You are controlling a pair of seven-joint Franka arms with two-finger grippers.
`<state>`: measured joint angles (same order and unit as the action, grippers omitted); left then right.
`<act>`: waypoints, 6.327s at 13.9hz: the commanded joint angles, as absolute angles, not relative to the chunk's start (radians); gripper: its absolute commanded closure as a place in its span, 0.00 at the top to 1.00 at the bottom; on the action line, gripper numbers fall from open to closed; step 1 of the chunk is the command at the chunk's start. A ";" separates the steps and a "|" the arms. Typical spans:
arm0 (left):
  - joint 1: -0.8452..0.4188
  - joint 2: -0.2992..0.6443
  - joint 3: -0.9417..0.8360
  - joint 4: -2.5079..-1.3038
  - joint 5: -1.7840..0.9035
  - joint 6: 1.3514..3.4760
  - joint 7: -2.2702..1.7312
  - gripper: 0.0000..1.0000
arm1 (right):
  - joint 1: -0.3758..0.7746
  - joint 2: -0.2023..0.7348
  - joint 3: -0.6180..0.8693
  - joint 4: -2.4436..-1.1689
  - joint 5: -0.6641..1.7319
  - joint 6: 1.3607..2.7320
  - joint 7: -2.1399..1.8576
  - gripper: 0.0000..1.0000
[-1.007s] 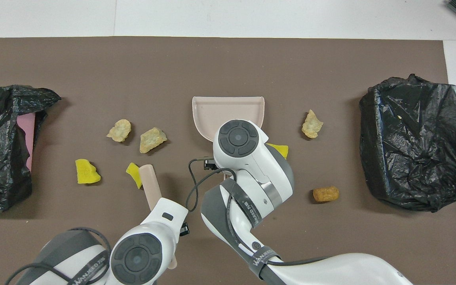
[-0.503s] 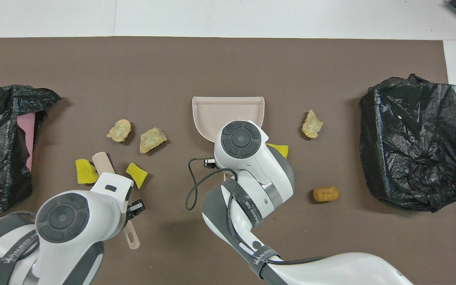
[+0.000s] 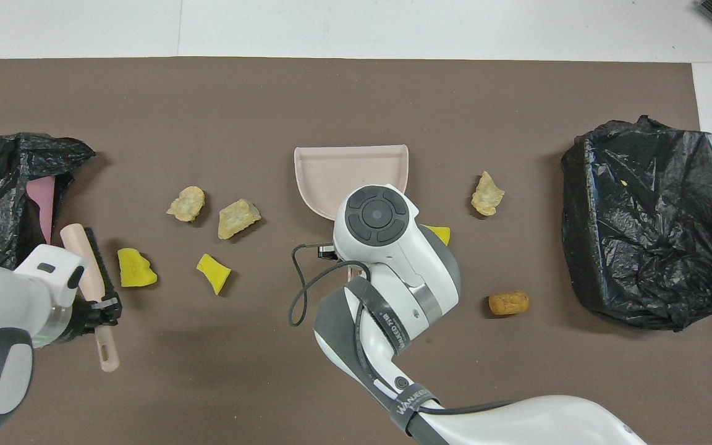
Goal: Sweep and dump trash in bin
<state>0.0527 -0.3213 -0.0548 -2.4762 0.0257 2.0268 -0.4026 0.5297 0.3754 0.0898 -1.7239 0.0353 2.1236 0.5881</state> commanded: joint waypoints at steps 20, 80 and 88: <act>-0.269 -0.057 -0.069 -2.272 -0.066 2.166 -0.399 0.00 | 0.402 0.302 0.094 -1.749 -0.230 1.922 -0.929 0.00; -0.328 -0.304 -0.127 -2.470 -0.230 1.945 -0.532 0.00 | 0.434 0.278 0.097 -1.871 -0.273 1.945 -0.934 0.00; -0.508 -0.138 -0.141 -2.491 -0.239 2.239 -0.730 0.00 | 0.434 0.259 0.095 -1.924 -0.278 2.003 -0.960 0.00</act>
<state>-0.4545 -0.1945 -0.1501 -2.5068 -0.2445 2.1716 -0.6886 0.4389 0.2837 0.0867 -1.8835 -0.2594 1.9856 -0.9350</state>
